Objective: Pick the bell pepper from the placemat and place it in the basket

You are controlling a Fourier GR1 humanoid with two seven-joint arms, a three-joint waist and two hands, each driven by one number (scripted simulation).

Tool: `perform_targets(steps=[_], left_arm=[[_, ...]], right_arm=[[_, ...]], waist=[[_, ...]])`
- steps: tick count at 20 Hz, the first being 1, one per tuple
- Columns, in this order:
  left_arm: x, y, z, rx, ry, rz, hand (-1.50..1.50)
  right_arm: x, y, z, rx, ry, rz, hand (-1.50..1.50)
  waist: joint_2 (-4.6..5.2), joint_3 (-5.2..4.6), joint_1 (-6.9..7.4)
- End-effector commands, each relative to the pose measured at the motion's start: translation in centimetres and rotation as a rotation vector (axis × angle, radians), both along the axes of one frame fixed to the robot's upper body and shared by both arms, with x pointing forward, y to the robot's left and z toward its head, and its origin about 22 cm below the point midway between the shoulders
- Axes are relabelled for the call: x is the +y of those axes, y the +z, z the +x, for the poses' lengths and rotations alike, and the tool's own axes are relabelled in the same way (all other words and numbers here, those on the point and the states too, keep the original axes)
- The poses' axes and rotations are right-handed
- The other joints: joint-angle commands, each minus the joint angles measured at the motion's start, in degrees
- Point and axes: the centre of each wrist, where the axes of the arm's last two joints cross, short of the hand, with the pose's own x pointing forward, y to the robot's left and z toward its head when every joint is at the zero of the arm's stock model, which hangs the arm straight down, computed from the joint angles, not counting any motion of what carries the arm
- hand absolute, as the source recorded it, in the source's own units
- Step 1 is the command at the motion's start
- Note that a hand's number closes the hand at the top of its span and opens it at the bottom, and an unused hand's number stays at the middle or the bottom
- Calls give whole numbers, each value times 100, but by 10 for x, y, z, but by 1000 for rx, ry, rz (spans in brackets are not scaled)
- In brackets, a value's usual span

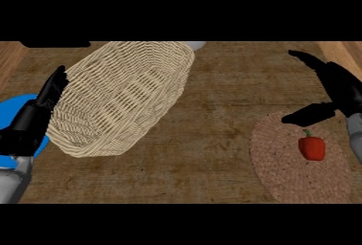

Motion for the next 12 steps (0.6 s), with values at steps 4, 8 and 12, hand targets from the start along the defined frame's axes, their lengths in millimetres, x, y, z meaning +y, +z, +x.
perform_targets(steps=[4,8,12], left_arm=[[-8,-3,0,25,-14,-4,0],[-7,-5,5,16,-15,-16,0],[-4,10,4,8,-2,-18,0]], right_arm=[[-6,63,4,393,97,-334,-150],[-20,100,10,515,148,-348,-150],[-21,80,14,582,100,-383,-150]], waist=[[29,16,93],[45,29,40],[53,41,77]])
